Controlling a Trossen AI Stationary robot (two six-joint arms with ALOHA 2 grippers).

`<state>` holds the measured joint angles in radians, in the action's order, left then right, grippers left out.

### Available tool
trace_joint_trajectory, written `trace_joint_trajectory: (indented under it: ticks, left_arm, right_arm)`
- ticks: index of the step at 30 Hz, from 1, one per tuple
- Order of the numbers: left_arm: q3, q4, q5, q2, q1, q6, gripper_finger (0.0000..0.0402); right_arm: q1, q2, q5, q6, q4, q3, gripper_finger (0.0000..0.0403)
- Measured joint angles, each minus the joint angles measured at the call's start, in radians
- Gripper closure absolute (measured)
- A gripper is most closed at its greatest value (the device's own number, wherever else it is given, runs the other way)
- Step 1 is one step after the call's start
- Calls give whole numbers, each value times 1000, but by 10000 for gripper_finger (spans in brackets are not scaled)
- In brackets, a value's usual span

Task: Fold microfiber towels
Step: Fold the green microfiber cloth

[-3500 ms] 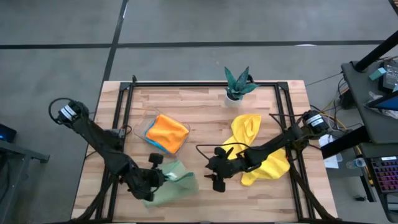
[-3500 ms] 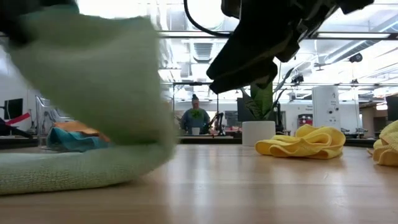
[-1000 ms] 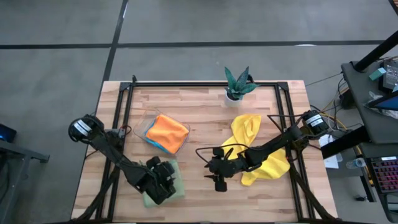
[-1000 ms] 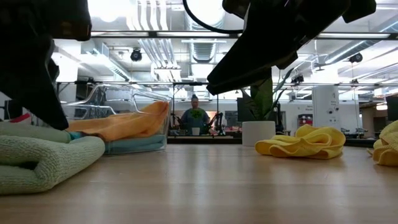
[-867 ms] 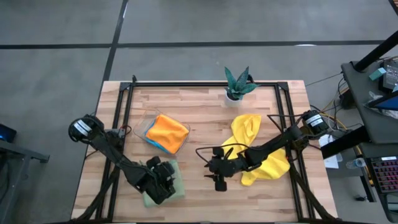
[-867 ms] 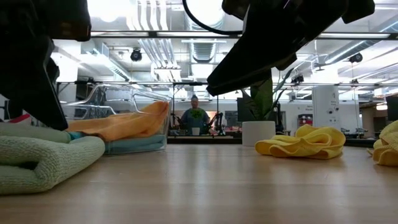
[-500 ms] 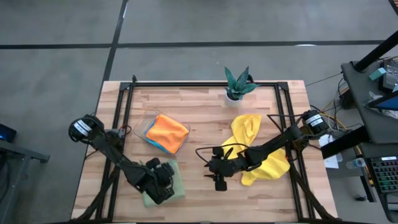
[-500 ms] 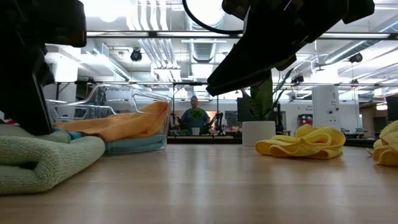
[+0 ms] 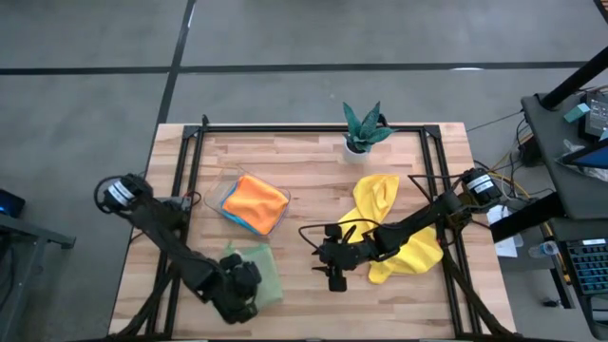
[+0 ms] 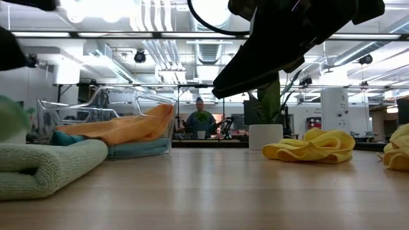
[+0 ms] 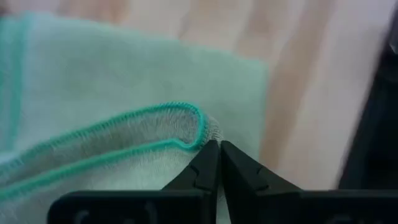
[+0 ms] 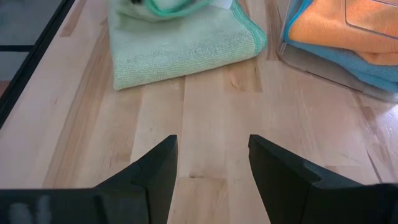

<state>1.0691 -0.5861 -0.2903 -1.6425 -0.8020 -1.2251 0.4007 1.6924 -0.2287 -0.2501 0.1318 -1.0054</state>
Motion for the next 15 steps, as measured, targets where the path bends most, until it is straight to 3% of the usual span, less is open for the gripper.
trace_joint_trajectory:
  ticks: [15]
  left_arm:
    - [3, -81, 108, 6, -86, -165, 401]
  right_arm:
    - [0, 0, 0, -3, 4, 0, 215]
